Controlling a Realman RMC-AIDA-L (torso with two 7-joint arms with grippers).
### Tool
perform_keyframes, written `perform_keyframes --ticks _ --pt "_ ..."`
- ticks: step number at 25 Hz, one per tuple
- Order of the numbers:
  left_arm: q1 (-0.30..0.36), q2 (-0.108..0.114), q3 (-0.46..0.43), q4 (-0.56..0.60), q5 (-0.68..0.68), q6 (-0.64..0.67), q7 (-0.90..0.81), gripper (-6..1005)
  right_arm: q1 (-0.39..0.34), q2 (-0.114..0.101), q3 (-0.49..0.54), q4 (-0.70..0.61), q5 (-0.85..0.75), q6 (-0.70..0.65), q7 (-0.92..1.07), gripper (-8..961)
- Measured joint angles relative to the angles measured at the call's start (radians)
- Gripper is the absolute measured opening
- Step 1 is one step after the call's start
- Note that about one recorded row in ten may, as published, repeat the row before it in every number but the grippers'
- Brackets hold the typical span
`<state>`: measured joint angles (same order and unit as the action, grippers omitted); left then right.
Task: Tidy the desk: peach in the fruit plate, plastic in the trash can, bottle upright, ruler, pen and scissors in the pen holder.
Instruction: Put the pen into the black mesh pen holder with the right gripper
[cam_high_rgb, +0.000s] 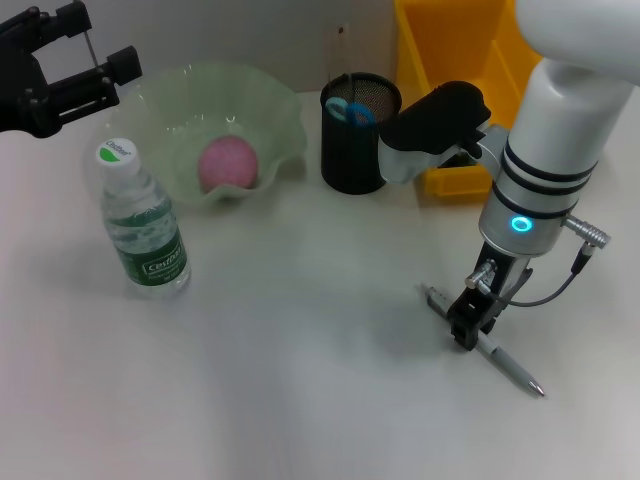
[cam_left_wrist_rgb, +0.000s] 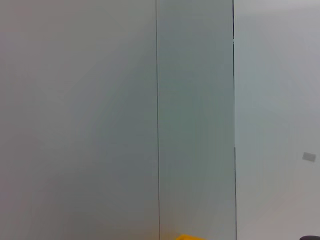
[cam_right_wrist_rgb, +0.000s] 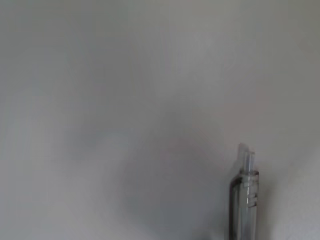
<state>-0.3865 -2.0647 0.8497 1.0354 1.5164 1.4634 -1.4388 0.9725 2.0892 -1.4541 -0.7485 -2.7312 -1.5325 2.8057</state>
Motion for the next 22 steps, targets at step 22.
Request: perform_keyframes --ticks 22 --pt "0.002 0.0 0.001 -0.001 -0.006 0.0 0.0 806 0.001 0.0 0.0 0.007 0.001 0.0 0.001 204"
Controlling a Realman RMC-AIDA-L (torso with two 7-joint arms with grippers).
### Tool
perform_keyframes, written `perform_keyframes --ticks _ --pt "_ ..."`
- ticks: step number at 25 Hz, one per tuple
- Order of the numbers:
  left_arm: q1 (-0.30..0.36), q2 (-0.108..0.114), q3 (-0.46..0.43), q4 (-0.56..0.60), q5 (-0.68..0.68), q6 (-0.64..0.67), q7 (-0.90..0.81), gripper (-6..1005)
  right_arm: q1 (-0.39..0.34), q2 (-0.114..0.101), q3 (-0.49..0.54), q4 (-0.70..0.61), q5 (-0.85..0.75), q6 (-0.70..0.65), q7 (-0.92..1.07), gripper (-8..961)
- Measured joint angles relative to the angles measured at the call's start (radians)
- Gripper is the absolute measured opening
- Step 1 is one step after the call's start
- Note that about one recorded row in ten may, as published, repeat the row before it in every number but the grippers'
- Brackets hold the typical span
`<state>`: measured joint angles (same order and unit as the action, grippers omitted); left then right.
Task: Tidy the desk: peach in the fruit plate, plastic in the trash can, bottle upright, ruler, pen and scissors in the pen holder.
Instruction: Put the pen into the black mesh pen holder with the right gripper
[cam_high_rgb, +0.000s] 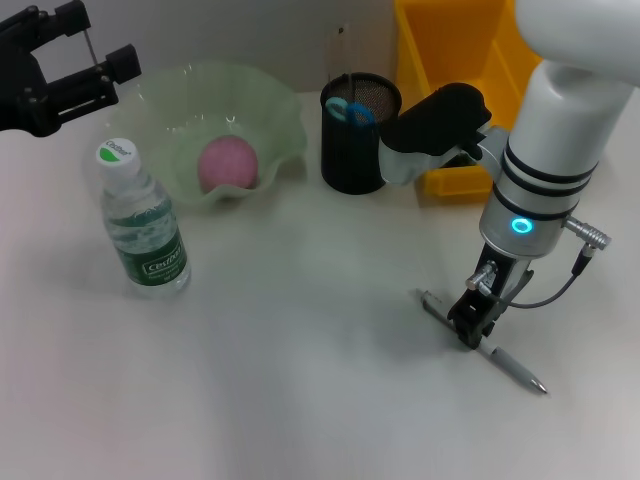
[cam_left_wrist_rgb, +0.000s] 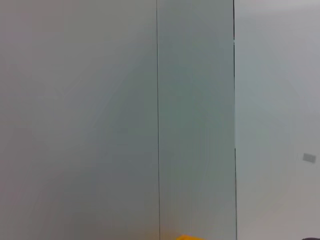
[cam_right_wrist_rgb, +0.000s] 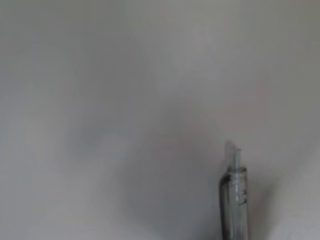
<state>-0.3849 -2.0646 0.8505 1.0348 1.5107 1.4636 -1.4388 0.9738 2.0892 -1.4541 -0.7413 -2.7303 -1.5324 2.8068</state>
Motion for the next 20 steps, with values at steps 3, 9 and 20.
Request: perform_keyframes --ticks 3,9,20 --pt "0.0 0.0 0.0 0.0 -0.002 0.001 0.0 806 0.0 0.0 0.0 0.0 0.0 0.0 0.0 189" --pt "0.0 0.0 -0.001 0.001 -0.003 0.001 0.0 806 0.002 0.0 0.0 0.001 0.0 -0.001 0.0 140" --pt "0.0 0.0 -0.001 0.0 -0.003 0.001 0.0 806 0.002 0.0 0.002 -0.017 0.001 -0.006 -0.001 130"
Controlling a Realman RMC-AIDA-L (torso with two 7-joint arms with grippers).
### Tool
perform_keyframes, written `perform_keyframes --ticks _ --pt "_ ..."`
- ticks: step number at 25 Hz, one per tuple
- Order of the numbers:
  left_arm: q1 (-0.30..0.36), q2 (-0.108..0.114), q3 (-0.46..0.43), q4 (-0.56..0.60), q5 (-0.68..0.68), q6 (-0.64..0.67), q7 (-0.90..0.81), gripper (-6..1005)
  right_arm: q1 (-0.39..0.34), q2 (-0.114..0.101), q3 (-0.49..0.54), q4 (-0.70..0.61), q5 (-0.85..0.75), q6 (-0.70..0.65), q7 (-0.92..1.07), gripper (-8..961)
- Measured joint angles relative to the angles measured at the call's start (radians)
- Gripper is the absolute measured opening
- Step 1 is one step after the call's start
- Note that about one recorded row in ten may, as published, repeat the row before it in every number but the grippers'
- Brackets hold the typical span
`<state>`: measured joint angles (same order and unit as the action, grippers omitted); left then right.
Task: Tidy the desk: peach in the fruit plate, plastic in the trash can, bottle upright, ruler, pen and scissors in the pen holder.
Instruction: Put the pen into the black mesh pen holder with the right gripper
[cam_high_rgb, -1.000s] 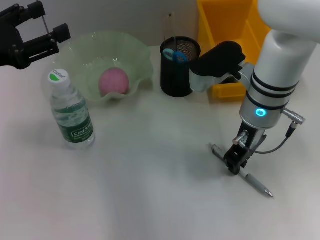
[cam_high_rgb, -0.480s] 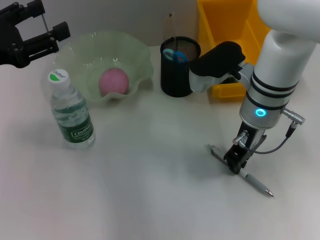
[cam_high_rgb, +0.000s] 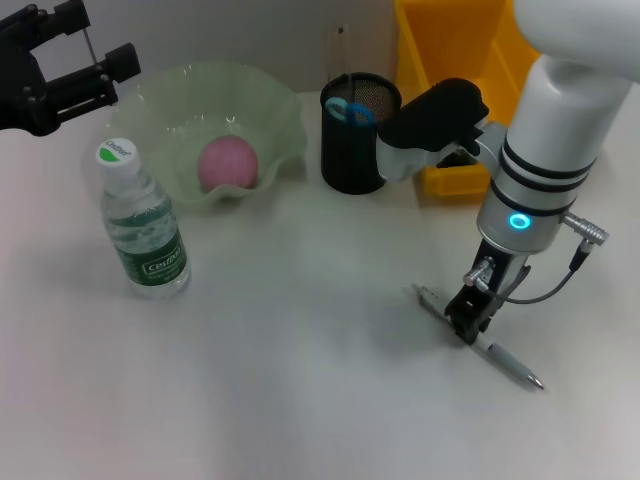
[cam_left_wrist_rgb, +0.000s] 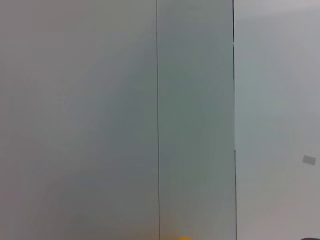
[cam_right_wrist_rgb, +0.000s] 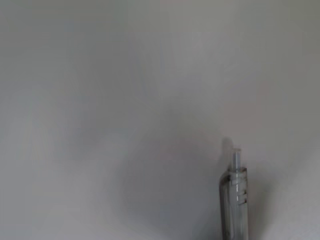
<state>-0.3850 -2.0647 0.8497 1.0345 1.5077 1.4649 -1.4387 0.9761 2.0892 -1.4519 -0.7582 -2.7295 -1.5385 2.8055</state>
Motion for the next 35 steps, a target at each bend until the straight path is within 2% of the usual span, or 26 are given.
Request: perform_keyframes --ticks 7,14,29,35 --pt "0.0 0.0 0.0 -0.005 -0.001 0.0 0.008 806 -0.024 0.0 0.005 -0.088 0.002 -0.006 -0.004 131" --pt "0.001 -0.001 0.0 -0.006 -0.002 0.001 0.008 806 -0.075 0.0 -0.007 -0.231 0.004 0.035 -0.01 131" --pt "0.004 -0.003 0.008 -0.009 -0.011 0.003 0.011 806 -0.28 -0.004 -0.122 -0.587 0.056 0.287 -0.061 131" --pt "0.005 -0.003 0.007 -0.019 -0.012 0.002 0.02 806 -0.392 -0.004 -0.145 -0.712 0.103 0.439 -0.11 131"
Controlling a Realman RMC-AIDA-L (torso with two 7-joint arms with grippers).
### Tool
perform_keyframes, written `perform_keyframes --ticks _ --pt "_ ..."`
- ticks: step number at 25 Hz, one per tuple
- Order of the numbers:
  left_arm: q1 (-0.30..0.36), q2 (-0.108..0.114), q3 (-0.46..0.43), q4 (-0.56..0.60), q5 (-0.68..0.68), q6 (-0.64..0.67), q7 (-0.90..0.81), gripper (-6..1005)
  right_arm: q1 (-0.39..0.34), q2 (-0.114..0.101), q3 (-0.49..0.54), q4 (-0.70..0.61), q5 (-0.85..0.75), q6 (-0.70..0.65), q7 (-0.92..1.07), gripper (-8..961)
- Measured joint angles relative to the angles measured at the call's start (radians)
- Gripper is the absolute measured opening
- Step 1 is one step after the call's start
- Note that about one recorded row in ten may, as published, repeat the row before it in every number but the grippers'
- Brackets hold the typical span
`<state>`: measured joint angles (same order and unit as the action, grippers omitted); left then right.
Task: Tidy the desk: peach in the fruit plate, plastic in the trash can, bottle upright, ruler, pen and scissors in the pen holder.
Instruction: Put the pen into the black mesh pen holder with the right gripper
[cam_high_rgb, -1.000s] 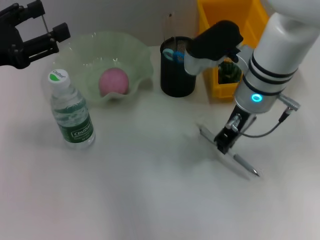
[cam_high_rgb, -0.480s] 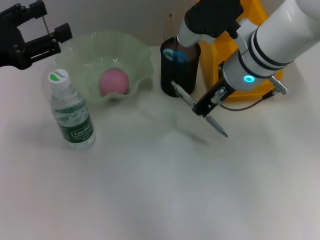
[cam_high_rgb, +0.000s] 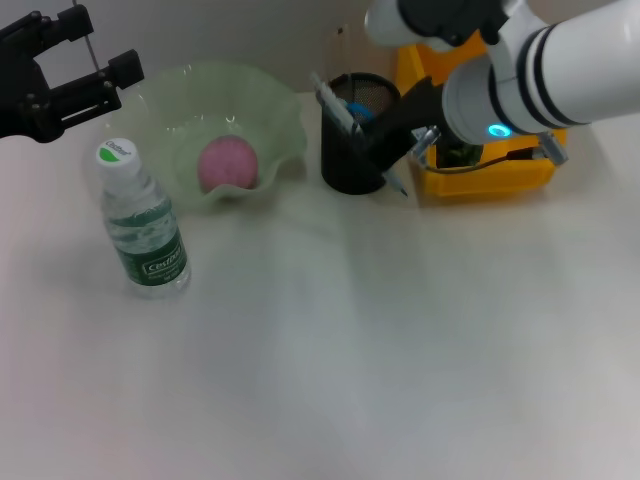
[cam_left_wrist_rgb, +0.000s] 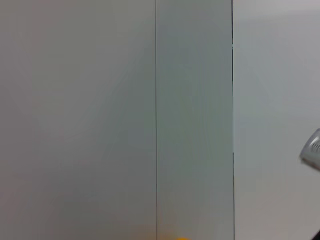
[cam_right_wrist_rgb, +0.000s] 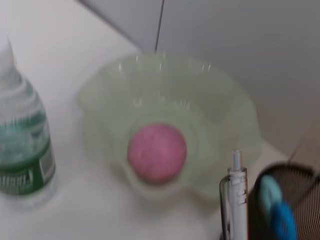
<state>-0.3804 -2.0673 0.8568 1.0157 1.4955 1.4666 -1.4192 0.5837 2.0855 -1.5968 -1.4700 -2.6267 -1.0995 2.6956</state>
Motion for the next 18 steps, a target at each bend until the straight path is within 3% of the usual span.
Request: perform_keyframes --ticks 5,18 --pt "0.003 0.0 0.0 0.0 -0.001 0.0 0.003 806 -0.055 0.0 -0.002 -0.023 0.052 0.119 -0.046 131" --pt "0.005 0.0 0.001 -0.013 -0.002 -0.001 0.017 806 -0.089 0.0 -0.026 -0.008 0.078 0.373 -0.056 131"
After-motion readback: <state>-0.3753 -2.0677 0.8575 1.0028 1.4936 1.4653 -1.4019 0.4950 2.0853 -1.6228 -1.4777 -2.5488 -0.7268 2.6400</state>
